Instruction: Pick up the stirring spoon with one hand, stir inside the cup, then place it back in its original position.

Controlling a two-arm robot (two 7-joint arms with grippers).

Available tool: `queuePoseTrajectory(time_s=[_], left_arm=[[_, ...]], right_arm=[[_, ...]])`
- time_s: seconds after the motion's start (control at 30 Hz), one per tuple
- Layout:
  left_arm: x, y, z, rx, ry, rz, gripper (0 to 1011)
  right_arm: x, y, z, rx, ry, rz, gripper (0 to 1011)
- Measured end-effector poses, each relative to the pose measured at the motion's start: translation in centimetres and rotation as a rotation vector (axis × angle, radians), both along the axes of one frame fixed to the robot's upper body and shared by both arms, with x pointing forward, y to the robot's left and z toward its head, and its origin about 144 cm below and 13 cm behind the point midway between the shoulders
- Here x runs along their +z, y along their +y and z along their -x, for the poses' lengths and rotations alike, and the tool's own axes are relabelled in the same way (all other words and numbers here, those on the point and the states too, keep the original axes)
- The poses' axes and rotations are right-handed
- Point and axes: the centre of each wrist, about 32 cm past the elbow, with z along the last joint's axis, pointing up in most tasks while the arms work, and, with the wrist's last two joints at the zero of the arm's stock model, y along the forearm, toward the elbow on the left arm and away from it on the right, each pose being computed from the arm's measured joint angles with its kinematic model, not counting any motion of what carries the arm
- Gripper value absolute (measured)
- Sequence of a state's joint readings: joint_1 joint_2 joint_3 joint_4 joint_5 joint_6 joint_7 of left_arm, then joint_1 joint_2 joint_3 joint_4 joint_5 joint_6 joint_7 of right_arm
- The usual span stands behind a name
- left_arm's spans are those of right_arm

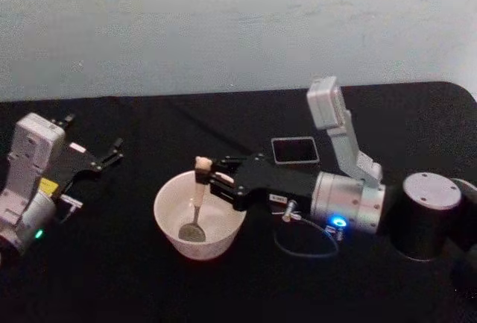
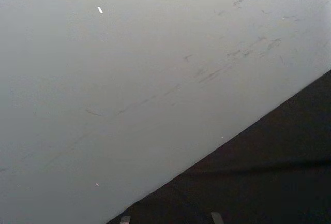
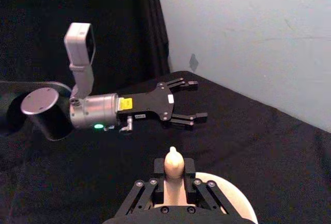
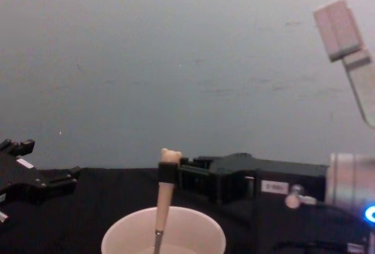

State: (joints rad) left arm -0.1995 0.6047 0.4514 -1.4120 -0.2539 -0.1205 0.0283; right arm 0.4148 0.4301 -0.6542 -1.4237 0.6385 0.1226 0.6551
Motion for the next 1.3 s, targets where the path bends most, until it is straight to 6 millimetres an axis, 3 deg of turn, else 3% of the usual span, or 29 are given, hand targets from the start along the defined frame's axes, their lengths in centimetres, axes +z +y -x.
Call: queuePoseTrajectory(time_s=[0.4,0.73,0.97,1.3], left_arm=[[0.0,0.0,0.0,0.0,0.0,0.0,1001],[0.0,0.0,0.0,0.0,0.0,0.0,1001],[0.0,0.0,0.0,0.0,0.0,0.0,1001],[0.0,0.0,0.0,0.0,0.0,0.0,1001]], right_arm=[[-0.2,1.4,-2.0,-0.089,0.014,0.011,221],[-0.1,0.7,-3.0,-0.162,-0.002,0.016,218],[0.3,-0.7,-2.6,-0.175,-0.009,0.027,221],[0.6,-2.7,-0.4,-0.117,0.014,0.051,221]])
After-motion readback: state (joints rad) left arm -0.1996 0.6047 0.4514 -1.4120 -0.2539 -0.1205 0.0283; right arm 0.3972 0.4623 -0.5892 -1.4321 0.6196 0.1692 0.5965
